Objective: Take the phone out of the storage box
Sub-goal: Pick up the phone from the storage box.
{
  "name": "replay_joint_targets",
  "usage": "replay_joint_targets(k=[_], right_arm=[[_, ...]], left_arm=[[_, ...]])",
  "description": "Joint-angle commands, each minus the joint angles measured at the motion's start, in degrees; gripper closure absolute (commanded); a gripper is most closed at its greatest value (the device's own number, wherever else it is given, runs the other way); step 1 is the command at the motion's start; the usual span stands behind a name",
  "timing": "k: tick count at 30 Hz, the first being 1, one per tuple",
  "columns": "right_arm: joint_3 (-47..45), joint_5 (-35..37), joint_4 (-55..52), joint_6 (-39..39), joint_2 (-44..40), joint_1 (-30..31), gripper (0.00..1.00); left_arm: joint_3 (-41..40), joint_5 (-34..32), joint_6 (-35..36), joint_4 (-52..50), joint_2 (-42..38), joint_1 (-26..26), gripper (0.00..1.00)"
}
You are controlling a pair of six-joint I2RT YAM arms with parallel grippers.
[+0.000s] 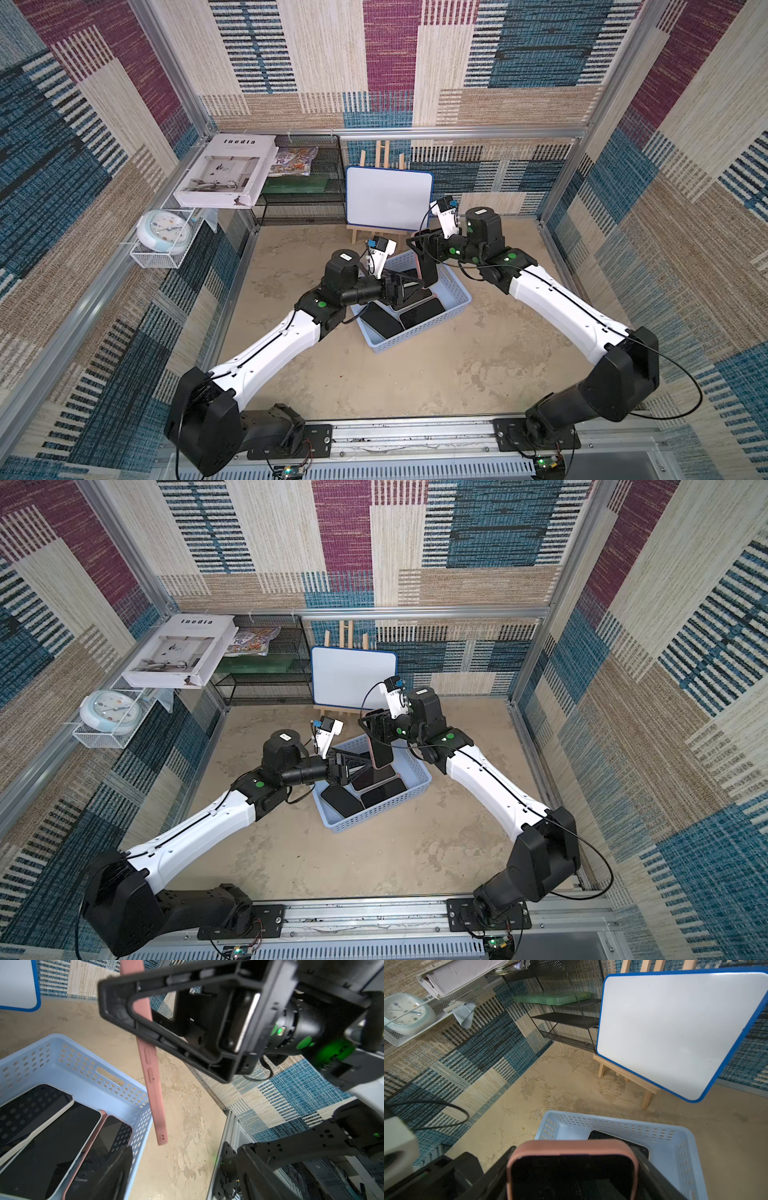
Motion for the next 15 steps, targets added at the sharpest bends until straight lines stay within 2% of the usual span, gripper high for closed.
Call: replay_joint_targets(k=[1,9,12,15], right_arm=[[-0.2,0.7,3.2,3.7,-0.8,0.3,0.46],[-1.4,3.3,3.4,6.9,-2.5,2.1,0.45],[-1.4,6.5,2.8,7.1,-3.0,3.2,0.45],[-1.5,9.3,2.7,8.2,-3.4,3.9,0.46]], left_arm=[[0.6,-5.7,-1.6,2.1,0.5,-0.9,0.23],[2.9,-10.7,-1.5,3.5,2.5,-3.5,0.27],[4.2,-11.8,-1.5,3.4,3.9,-4.5,0.39],[5.1,-12.7,-2.1,3.6,5.1,-5.5,0.44]])
